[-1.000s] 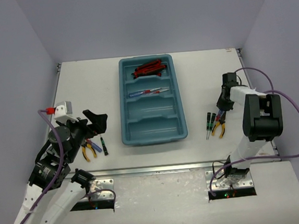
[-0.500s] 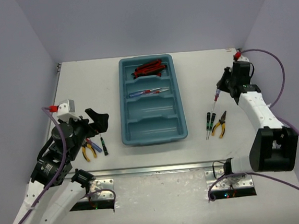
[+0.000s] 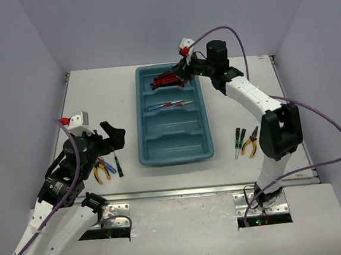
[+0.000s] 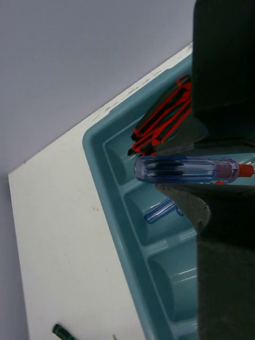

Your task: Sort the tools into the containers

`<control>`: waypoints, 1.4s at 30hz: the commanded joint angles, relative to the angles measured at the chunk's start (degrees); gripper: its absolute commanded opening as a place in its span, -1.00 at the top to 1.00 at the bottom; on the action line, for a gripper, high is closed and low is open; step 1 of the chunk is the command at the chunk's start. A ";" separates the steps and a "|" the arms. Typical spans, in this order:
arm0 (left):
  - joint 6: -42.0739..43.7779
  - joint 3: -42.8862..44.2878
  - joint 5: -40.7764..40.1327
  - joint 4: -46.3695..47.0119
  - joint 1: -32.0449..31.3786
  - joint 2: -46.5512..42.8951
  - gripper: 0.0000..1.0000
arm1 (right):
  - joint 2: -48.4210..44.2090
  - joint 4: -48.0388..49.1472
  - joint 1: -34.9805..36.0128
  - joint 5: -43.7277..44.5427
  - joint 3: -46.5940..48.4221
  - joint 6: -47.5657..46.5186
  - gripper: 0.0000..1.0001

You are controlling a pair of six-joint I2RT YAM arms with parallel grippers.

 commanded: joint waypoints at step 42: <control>-35.83 2.84 -5.26 -12.57 20.05 42.93 -0.35 | -45.95 -12.22 2.82 41.73 -46.62 31.80 -0.98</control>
